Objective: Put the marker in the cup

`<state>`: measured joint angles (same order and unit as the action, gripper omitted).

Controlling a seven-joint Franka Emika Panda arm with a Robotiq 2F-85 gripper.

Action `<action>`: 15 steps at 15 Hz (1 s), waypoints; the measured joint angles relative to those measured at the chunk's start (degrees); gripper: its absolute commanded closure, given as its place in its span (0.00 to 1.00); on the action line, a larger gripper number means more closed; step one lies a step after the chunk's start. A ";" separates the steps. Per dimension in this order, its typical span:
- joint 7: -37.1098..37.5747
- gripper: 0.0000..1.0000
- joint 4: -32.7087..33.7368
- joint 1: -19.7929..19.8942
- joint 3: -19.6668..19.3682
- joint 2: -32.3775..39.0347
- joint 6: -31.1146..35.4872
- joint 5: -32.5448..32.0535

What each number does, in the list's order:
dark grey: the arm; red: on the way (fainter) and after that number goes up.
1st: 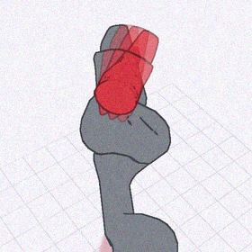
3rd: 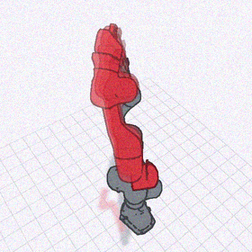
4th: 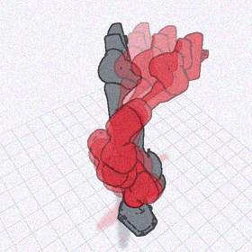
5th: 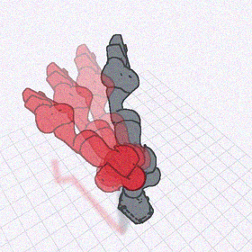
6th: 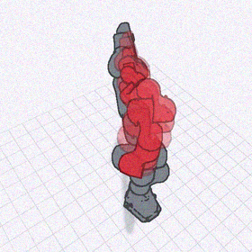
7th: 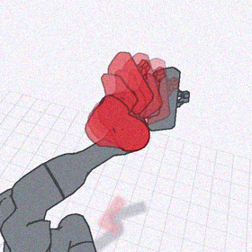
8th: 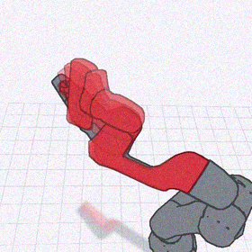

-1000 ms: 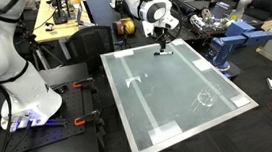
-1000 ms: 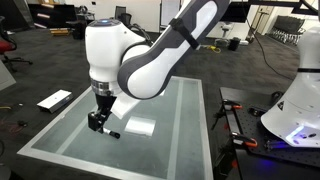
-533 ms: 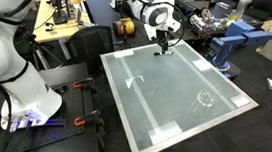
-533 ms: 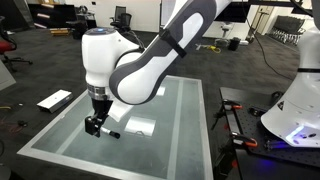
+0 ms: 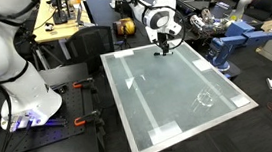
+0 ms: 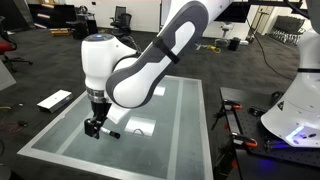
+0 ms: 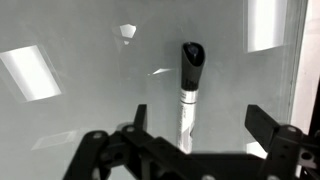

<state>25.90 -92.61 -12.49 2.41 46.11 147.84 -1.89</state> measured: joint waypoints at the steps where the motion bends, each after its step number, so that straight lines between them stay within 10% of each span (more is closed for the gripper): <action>1: 0.00 0.34 0.24 0.00 -0.13 0.28 0.00 0.00; 9: 0.00 0.96 1.52 -0.01 -0.65 1.84 -0.01 0.00; 15: -0.10 0.95 2.01 -0.12 -0.65 2.14 -0.62 0.00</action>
<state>25.80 -90.61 -12.61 1.76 48.25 147.21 -1.89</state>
